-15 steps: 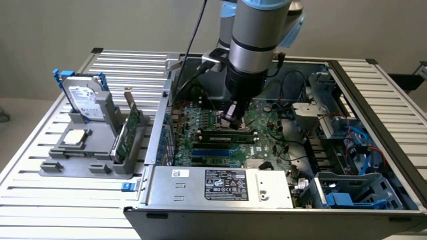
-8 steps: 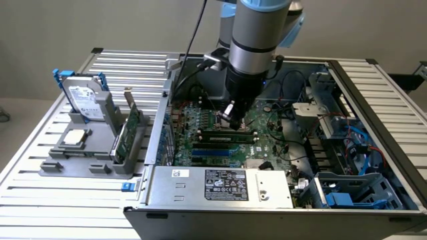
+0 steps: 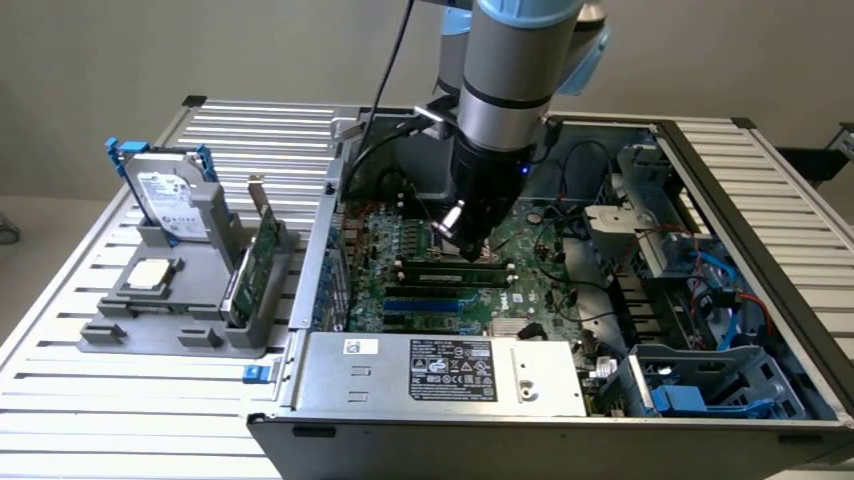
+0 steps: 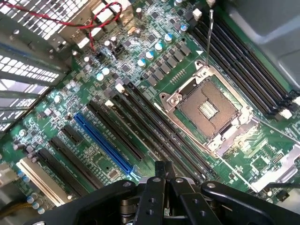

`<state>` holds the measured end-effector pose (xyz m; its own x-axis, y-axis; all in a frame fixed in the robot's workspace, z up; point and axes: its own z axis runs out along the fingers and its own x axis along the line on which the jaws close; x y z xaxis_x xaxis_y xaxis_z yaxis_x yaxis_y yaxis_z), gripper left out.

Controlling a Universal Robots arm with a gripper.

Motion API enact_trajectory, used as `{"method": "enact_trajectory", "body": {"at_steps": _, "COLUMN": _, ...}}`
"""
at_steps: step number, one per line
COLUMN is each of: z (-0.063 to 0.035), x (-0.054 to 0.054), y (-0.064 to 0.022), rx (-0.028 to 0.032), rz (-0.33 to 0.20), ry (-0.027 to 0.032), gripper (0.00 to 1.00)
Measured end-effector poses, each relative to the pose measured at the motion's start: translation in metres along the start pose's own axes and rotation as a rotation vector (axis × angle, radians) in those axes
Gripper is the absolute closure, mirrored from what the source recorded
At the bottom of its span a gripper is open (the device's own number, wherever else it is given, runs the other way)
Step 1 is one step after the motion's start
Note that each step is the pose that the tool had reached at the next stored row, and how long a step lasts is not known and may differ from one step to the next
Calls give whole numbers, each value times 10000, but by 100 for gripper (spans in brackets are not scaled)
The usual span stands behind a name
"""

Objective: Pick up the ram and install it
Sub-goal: 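Press down the ram until it locks into place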

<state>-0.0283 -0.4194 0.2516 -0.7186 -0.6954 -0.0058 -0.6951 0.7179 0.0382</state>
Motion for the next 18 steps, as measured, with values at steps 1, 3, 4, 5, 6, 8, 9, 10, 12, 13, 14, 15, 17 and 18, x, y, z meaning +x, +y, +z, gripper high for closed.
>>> {"method": "enact_trajectory", "body": {"at_steps": 1, "z": 3, "x": 0, "y": 0, "rx": 1, "rz": 179, "ry": -7, "gripper": 89}}
{"method": "enact_trajectory", "body": {"at_steps": 3, "z": 10, "x": 0, "y": 0, "rx": 3, "rz": 544, "ry": -21, "gripper": 89}}
{"method": "enact_trajectory", "body": {"at_steps": 4, "z": 13, "x": 0, "y": -1, "rx": 4, "rz": 723, "ry": -28, "gripper": 89}}
{"method": "enact_trajectory", "body": {"at_steps": 5, "z": 17, "x": 0, "y": -1, "rx": 5, "rz": 904, "ry": -35, "gripper": 89}}
{"method": "enact_trajectory", "body": {"at_steps": 6, "z": 20, "x": 0, "y": -1, "rx": 7, "rz": 1093, "ry": -42, "gripper": 89}}
{"method": "enact_trajectory", "body": {"at_steps": 8, "z": 21, "x": 0, "y": -1, "rx": 8, "rz": 1438, "ry": -53, "gripper": 89}}
{"method": "enact_trajectory", "body": {"at_steps": 9, "z": 22, "x": 0, "y": -1, "rx": 8, "rz": 1592, "ry": -58, "gripper": 89}}
{"method": "enact_trajectory", "body": {"at_steps": 10, "z": 22, "x": 0, "y": -1, "rx": 7, "rz": 1737, "ry": -63, "gripper": 89}}
{"method": "enact_trajectory", "body": {"at_steps": 12, "z": 22, "x": 0, "y": -1, "rx": 8, "rz": 2028, "ry": -73, "gripper": 89}}
{"method": "enact_trajectory", "body": {"at_steps": 13, "z": 22, "x": 0, "y": -1, "rx": 8, "rz": 2187, "ry": -79, "gripper": 89}}
{"method": "enact_trajectory", "body": {"at_steps": 14, "z": 22, "x": 0, "y": -1, "rx": 9, "rz": 2332, "ry": -85, "gripper": 89}}
{"method": "enact_trajectory", "body": {"at_steps": 15, "z": 22, "x": 0, "y": -1, "rx": 9, "rz": 2477, "ry": -91, "gripper": 89}}
{"method": "enact_trajectory", "body": {"at_steps": 17, "z": 20, "x": 0, "y": -1, "rx": 11, "rz": 2764, "ry": -102, "gripper": 89}}
{"method": "enact_trajectory", "body": {"at_steps": 18, "z": 19, "x": 0, "y": -1, "rx": 12, "rz": 2909, "ry": -108, "gripper": 89}}
